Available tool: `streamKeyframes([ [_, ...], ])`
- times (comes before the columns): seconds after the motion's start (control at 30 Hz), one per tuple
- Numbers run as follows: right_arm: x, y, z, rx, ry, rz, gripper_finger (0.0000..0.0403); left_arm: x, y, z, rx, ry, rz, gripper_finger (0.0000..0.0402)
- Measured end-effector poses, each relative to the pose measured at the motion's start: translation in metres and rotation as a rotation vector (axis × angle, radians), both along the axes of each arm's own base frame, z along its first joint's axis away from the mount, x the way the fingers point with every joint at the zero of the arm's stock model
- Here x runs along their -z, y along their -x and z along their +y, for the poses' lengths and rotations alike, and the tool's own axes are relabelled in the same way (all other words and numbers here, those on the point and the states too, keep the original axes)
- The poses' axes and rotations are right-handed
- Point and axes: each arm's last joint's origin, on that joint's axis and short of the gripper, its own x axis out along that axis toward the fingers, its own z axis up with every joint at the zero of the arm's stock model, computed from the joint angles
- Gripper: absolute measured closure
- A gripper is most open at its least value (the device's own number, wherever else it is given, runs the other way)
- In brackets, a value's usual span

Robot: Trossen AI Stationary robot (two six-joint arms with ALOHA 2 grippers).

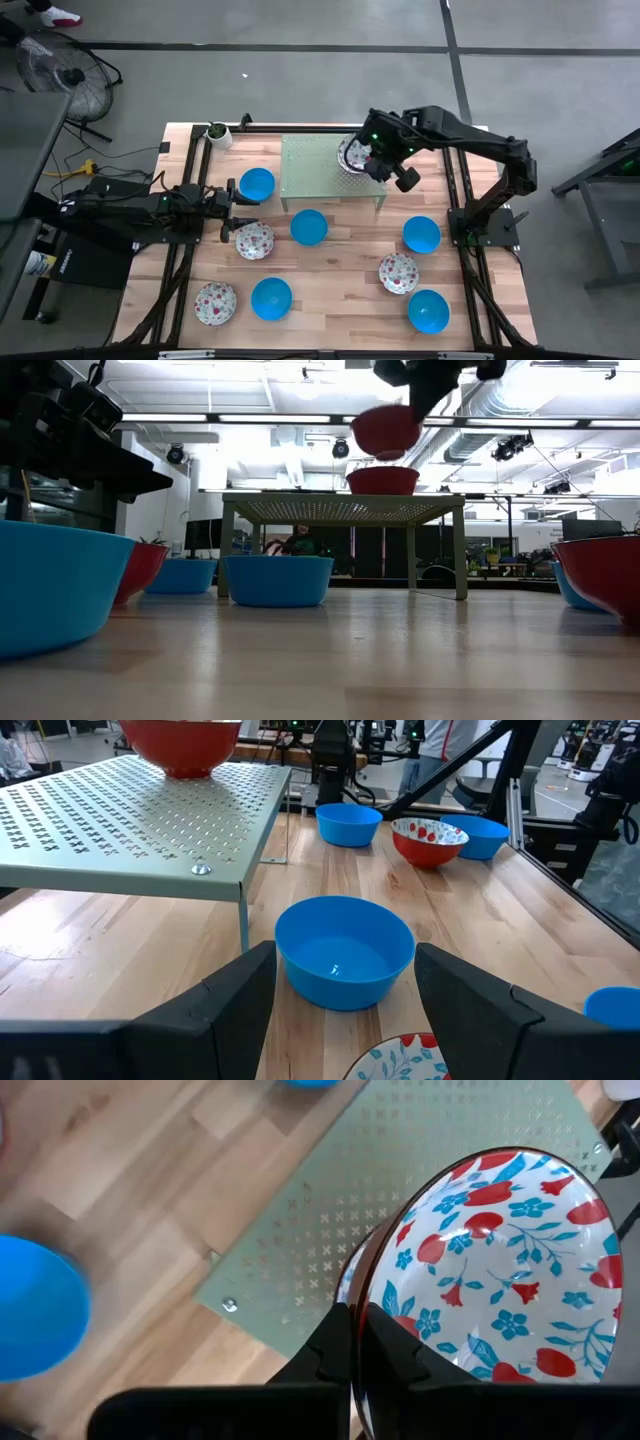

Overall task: Pick & Place Mini bowls
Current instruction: Stack the red bowl on top of the red bowl on the shelf

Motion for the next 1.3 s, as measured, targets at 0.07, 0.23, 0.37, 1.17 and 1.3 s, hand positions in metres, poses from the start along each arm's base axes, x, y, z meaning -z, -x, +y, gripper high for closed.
streamKeyframes([
  [0.07,0.006,-0.001,-0.006,0.005,0.009,0.001,0.0402,0.000,0.000,0.000,0.000,0.000,0.000,0.0168],
  [0.23,0.020,-0.005,-0.018,0.046,0.012,-0.019,0.0402,0.000,0.000,0.000,0.000,0.000,0.000,0.0168],
  [0.37,0.030,-0.009,-0.025,0.079,0.012,-0.047,0.0402,0.000,0.000,0.000,0.000,0.000,0.000,0.0168],
  [1.17,0.035,-0.010,-0.029,0.307,-0.108,-0.093,0.0402,0.000,0.000,0.000,0.000,0.000,0.000,0.0168],
  [1.3,0.035,-0.010,-0.029,0.351,-0.127,-0.100,0.0402,0.000,0.000,0.000,0.000,0.000,0.000,0.0168],
])
